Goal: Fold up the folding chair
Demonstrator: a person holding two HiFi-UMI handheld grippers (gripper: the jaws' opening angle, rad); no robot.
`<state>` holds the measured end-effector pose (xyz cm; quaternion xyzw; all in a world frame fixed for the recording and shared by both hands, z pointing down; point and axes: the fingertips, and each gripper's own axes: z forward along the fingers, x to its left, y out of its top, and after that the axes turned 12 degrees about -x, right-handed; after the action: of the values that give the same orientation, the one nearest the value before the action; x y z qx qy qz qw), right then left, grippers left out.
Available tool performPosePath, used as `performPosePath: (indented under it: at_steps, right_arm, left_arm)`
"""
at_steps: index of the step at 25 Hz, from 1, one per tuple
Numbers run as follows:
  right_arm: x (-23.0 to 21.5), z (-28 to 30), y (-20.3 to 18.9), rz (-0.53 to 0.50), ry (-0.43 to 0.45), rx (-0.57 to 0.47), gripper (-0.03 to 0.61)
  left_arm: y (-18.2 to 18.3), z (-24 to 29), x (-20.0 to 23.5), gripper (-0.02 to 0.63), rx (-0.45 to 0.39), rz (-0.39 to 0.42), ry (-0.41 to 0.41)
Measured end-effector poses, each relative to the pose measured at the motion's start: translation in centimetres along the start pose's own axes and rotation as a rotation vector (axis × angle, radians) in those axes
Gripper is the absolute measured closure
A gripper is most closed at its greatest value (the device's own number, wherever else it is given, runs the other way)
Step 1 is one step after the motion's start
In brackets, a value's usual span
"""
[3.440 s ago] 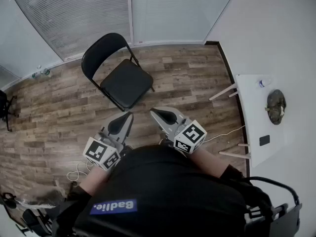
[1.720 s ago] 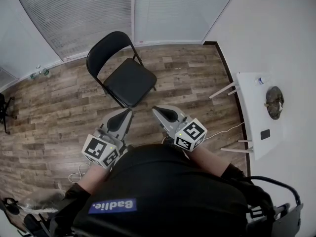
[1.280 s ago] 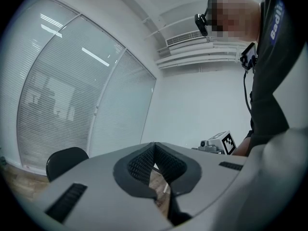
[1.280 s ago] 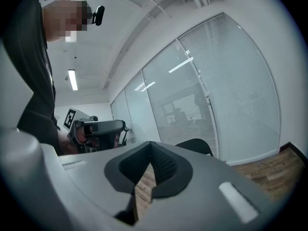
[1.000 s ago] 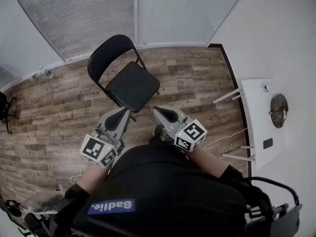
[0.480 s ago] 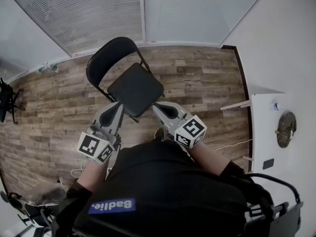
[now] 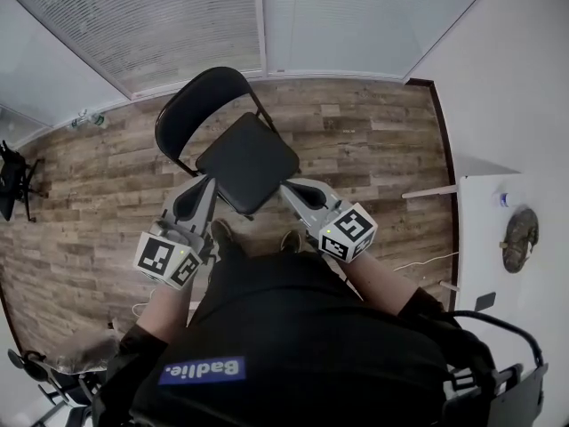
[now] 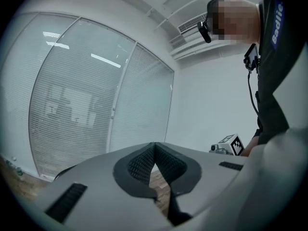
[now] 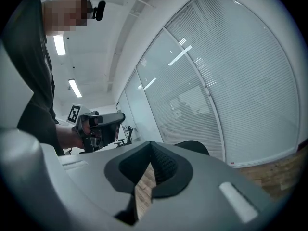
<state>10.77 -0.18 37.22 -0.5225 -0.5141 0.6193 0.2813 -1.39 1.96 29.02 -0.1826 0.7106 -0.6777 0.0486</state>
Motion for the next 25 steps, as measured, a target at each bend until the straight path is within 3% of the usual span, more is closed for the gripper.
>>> performPosePath:
  at_steps: [6,16,21,25]
  right_arm:
    - [-0.6,3.6,-0.2,-0.023,-0.067,0.003,0.577]
    - [-0.3,11.5,-0.4,-0.053,-0.277,-0.026,0.577]
    - [0.1,13.6,-1.3,-0.049,-0.382,-0.045,0.575]
    - [0.5,14.0,-2.4,-0.033,-0.416,-0.041,0.575]
  left_arm:
    - [0.1,1.1,4.6,0.609,0.015,-0.005,-0.070]
    - [0.6,1.3,15.3,0.609,0.033,-0.069,-0.227]
    - [0.1,1.6,19.0,0.609,0.058,-0.098,-0.297]
    - [-0.7,2.2,20.4,0.609,0.092,-0.088,-0.322]
